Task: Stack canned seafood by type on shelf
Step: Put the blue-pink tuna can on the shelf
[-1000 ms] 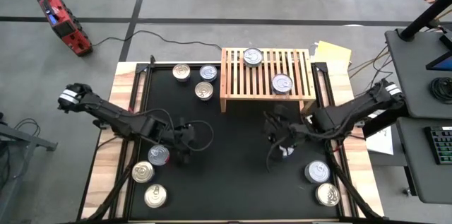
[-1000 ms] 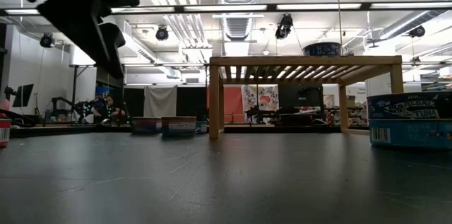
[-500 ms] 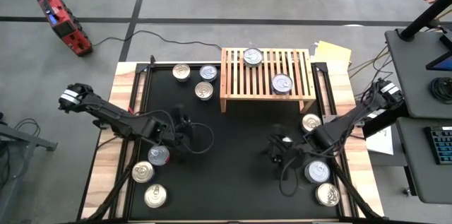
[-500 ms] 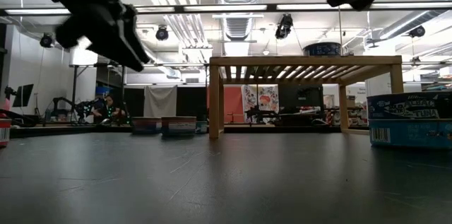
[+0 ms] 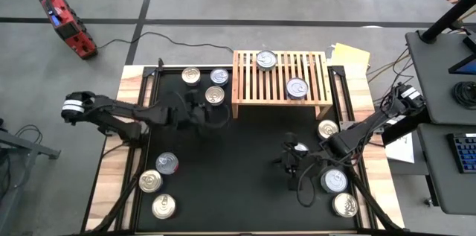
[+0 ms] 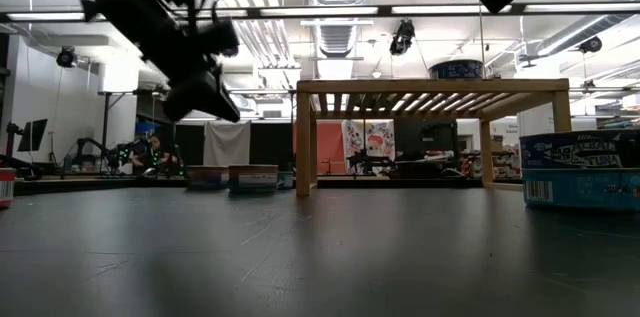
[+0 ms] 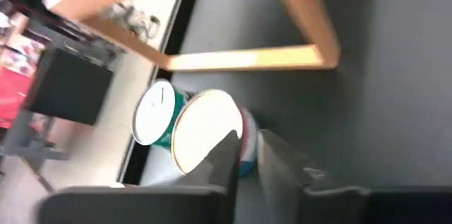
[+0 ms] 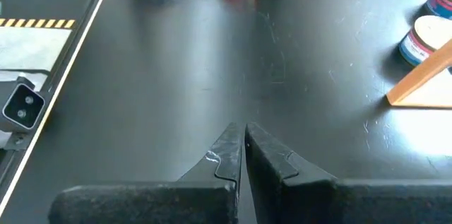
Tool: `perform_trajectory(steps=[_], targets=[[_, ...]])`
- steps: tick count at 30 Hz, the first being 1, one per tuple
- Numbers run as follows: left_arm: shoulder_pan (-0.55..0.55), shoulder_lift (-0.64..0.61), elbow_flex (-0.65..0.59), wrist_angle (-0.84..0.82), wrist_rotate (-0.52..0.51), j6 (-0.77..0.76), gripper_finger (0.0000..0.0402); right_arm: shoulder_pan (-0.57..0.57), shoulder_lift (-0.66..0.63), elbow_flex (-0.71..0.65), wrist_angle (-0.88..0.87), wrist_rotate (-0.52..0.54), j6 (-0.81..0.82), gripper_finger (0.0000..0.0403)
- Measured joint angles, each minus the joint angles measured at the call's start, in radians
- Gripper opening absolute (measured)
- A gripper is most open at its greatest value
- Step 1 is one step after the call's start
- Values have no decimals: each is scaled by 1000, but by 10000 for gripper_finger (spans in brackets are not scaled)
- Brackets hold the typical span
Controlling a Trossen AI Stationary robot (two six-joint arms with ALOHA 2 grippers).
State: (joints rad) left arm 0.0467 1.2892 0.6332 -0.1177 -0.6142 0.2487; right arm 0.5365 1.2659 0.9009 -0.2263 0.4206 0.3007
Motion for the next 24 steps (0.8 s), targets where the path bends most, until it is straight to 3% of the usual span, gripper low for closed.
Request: perform_trajectory(steps=[2, 5, 10, 15, 24], targets=[[78, 0, -10, 13, 87, 17, 8, 0, 0, 1, 9, 0, -7, 13], [186, 3, -12, 22, 194, 7, 8, 0, 0, 1, 9, 0, -8, 13], [287, 38, -4, 36, 256, -3, 1, 0, 0, -1, 8, 0, -17, 13], [323, 122, 37, 54, 314, -3, 0, 0, 0, -3, 8, 1, -27, 13], [331, 271, 112, 40, 318, 5, 0, 0, 0, -5, 1, 1, -24, 13]])
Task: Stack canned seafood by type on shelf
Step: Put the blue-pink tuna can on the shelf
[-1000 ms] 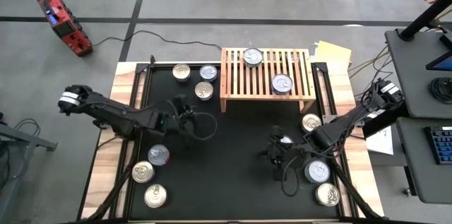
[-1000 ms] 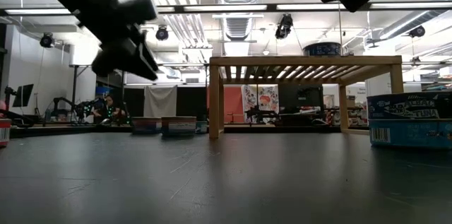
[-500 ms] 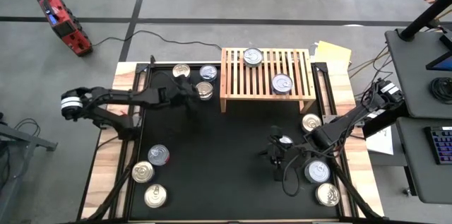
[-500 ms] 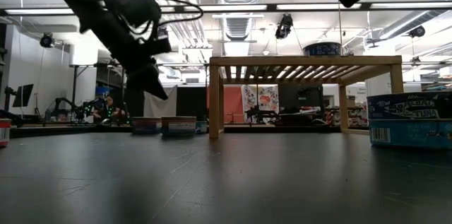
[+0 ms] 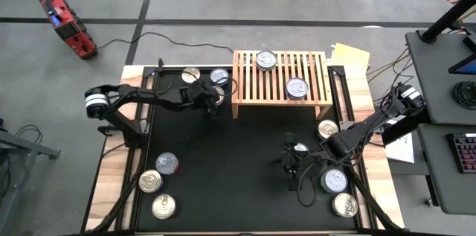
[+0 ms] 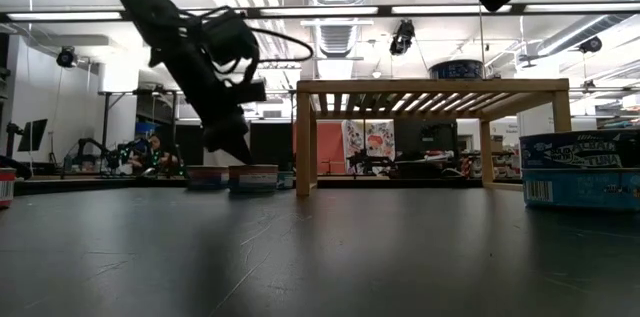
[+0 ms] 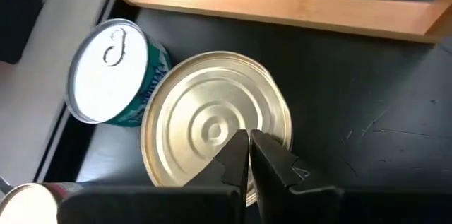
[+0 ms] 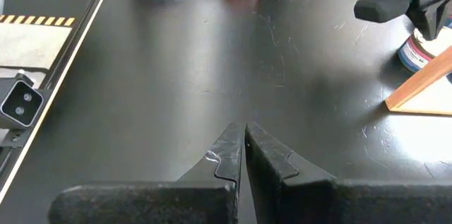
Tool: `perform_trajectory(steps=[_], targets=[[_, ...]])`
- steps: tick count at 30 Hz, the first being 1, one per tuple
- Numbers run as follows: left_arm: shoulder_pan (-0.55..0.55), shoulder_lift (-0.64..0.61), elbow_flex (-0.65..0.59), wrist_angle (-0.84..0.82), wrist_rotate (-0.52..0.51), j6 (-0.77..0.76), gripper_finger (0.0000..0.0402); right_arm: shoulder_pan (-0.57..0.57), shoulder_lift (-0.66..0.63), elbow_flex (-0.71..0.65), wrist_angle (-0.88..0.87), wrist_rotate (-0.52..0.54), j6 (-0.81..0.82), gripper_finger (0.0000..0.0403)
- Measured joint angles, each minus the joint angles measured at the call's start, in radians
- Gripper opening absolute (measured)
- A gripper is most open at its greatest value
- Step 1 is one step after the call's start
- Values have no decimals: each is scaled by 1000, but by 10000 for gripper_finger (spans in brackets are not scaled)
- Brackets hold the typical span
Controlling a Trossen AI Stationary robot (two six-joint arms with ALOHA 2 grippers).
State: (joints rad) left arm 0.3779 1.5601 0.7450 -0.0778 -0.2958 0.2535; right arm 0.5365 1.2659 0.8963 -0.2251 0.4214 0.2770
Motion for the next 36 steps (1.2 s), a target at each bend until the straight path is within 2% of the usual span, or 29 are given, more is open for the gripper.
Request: perform_trajectory(steps=[9, 21, 26, 36], targets=[[-3, 4, 5, -75, 11, -39, 0, 0, 0, 0, -2, 0, 0, 13], [-26, -83, 2, -274, 261, -156, 0, 0, 0, -1, -2, 0, 0, 13], [-91, -82, 3, -325, 261, -211, 0, 0, 0, -1, -2, 0, 2, 13], [-303, -82, 0, -319, 261, -342, 0, 0, 0, -1, -2, -1, 14, 13]])
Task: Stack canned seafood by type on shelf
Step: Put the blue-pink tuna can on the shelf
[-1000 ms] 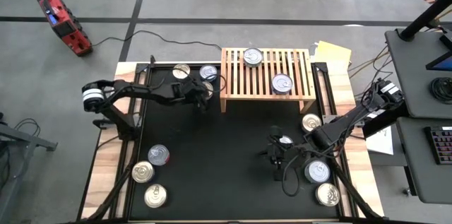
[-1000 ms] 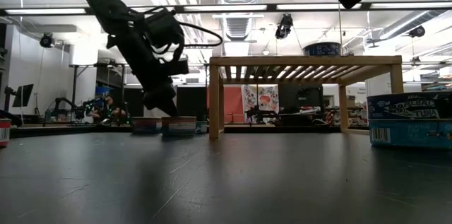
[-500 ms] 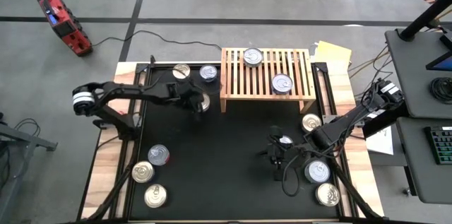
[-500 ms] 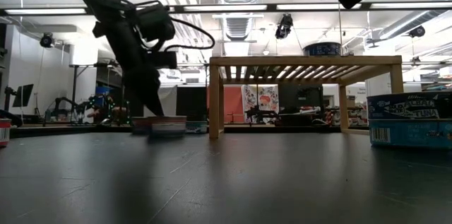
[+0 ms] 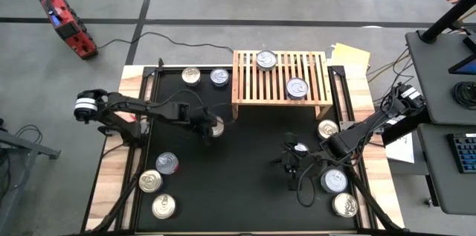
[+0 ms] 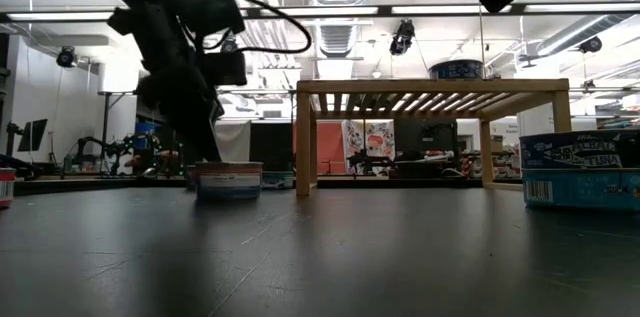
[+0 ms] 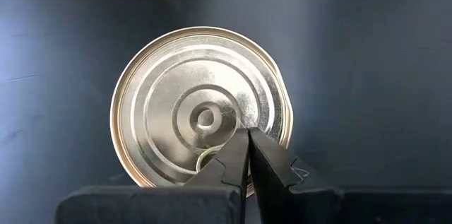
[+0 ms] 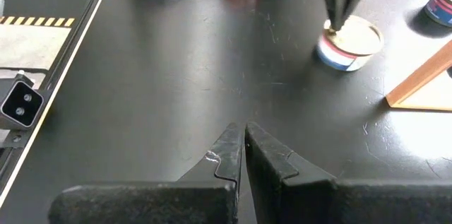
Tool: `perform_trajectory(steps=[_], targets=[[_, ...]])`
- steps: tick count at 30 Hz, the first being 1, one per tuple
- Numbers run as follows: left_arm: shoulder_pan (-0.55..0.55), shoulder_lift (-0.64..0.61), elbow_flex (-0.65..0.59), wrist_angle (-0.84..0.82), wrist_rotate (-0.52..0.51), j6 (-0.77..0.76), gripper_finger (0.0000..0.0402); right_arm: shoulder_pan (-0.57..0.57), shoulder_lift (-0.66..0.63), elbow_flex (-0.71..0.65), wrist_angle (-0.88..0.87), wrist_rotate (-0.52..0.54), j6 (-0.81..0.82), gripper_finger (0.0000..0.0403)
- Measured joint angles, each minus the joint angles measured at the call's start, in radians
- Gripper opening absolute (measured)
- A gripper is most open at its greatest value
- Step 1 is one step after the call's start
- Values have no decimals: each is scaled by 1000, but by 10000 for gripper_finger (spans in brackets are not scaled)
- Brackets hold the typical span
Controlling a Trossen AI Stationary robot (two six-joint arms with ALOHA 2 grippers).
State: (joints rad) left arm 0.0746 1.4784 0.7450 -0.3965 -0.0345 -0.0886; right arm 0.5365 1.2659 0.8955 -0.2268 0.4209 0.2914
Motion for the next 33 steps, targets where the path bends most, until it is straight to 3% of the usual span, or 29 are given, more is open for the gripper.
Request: perform_trajectory(steps=[9, 14, 19, 26, 33], targets=[[-175, 6, -6, 160, 11, -110, 0, 0, 0, 0, 0, 0, 68, 13], [-246, 6, -7, 225, 14, -129, 0, 0, 0, 0, 4, 28, 204, 13], [-281, -7, -6, 281, 6, -131, 0, 0, 0, -6, 9, 102, 331, 13], [-305, -95, -6, 297, -2, -89, 0, -26, 0, -50, 116, 158, 345, 13], [-317, -194, -93, 524, -8, -43, 0, -87, 49, -55, 187, 169, 320, 13]])
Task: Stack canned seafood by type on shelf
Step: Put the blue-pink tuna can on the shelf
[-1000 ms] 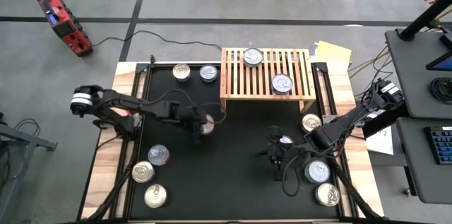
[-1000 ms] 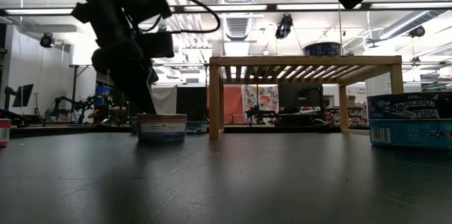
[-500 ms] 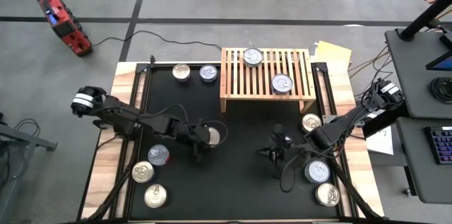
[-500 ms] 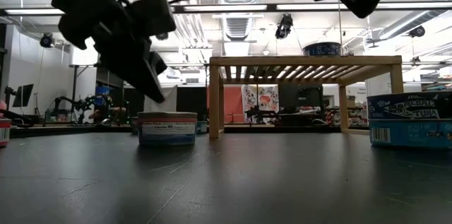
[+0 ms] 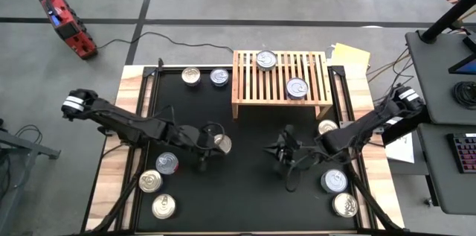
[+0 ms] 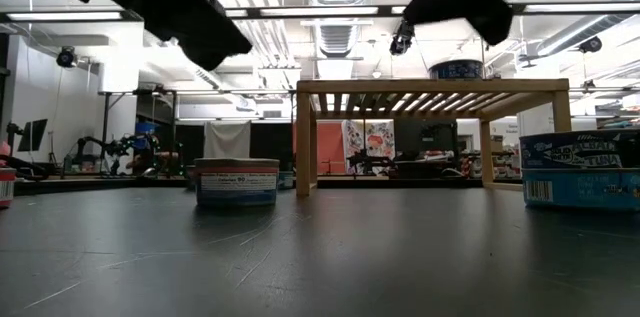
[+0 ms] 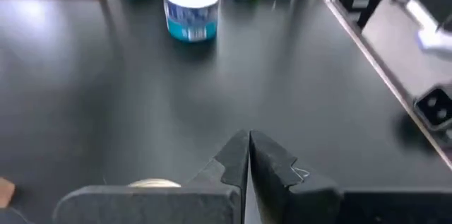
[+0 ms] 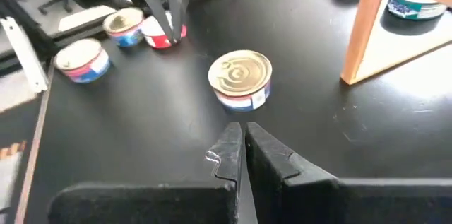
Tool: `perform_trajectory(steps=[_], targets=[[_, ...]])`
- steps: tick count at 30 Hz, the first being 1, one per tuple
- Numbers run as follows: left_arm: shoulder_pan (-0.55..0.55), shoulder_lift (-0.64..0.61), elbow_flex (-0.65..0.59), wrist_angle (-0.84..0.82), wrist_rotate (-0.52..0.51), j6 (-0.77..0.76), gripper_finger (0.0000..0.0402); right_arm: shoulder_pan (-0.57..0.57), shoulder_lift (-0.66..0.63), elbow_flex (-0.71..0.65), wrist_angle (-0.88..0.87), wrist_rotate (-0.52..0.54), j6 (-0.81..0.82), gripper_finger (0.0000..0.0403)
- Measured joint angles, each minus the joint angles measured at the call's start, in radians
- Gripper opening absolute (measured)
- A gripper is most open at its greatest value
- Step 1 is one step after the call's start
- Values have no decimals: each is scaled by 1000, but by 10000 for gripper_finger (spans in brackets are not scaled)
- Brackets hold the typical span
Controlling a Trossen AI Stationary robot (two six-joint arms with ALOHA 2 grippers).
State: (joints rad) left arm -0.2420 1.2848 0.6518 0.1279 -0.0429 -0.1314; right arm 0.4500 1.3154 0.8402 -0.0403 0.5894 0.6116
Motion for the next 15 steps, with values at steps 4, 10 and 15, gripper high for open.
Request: perform_trajectory(steps=[4, 10, 15], targets=[[0, -46, -64, 75, -10, -41, 0, -35, 73, 0, 93, -25, -45, 13], [1, -130, -115, 59, -130, -185, 0, -94, 169, 47, 133, -74, -54, 13], [0, -183, -114, -28, -143, -285, 0, -134, 252, 122, 130, -129, -107, 13]])
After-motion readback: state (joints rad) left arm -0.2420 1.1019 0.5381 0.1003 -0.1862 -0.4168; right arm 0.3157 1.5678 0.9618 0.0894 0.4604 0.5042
